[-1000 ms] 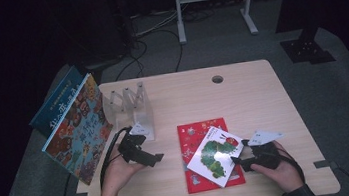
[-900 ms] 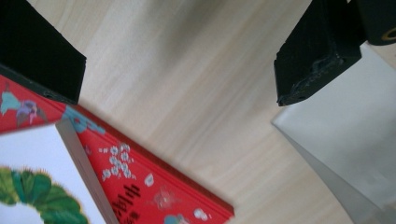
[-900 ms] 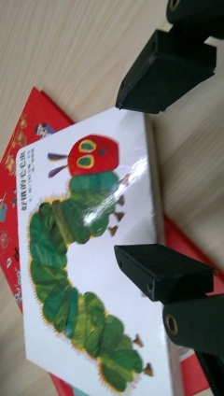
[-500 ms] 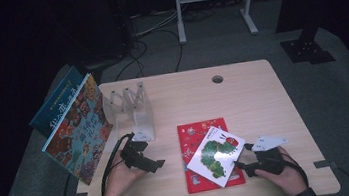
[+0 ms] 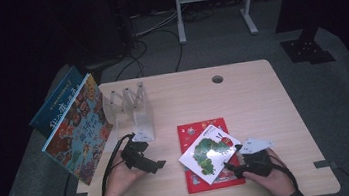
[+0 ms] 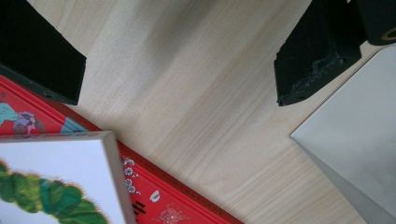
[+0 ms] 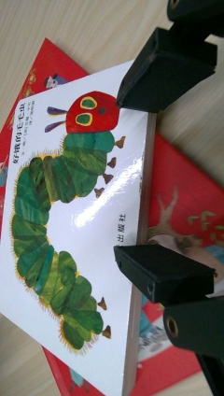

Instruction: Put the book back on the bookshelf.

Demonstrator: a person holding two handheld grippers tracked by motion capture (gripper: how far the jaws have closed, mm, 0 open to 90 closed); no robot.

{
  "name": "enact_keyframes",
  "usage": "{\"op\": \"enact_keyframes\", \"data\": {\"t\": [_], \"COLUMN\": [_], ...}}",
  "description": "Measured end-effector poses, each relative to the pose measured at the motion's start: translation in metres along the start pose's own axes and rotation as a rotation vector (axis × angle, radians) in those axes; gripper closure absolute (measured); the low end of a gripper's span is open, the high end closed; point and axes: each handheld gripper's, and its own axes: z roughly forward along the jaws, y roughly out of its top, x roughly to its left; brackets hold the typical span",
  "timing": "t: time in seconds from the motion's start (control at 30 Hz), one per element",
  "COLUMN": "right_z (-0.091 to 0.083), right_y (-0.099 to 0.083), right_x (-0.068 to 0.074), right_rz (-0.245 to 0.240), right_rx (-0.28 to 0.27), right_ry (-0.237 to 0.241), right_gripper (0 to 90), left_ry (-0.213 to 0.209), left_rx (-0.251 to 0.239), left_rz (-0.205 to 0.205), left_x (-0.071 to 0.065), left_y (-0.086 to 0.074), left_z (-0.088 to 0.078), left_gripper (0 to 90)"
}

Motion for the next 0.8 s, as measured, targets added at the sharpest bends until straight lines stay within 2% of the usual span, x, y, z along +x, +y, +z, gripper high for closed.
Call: {"op": "enact_keyframes", "data": {"t": [0.17,0.43,0.53,0.67,0.7,0.8], "right_z": [0.012,0.021,0.018,0.021,0.023,0.026], "right_y": [0.007,0.021,0.026,0.032,0.033,0.033], "right_x": [0.01,0.012,0.004,-0.015,-0.02,-0.031], "right_rz": [-0.026,-0.035,-0.014,0.018,0.037,0.051], "right_rx": [0.01,0.013,-0.006,-0.017,-0.016,0.003], "right_ry": [-0.035,-0.027,-0.024,-0.034,-0.026,-0.032], "right_gripper": [22.2,23.0,23.2,24.7,24.6,24.7], "left_ry": [-0.004,-0.019,-0.025,-0.037,-0.04,-0.046], "left_rx": [0.0,-0.002,0.002,-0.001,-0.005,0.002], "left_rz": [-0.001,-0.001,0.002,0.011,0.009,0.018], "left_x": [0.0,0.0,0.0,-0.003,-0.004,-0.006], "left_y": [0.0,0.0,0.0,0.002,0.002,0.003], "left_z": [0.001,0.001,0.002,0.004,0.005,0.007], "left_gripper": [1.6,1.6,1.6,1.6,1.6,1.6]}}
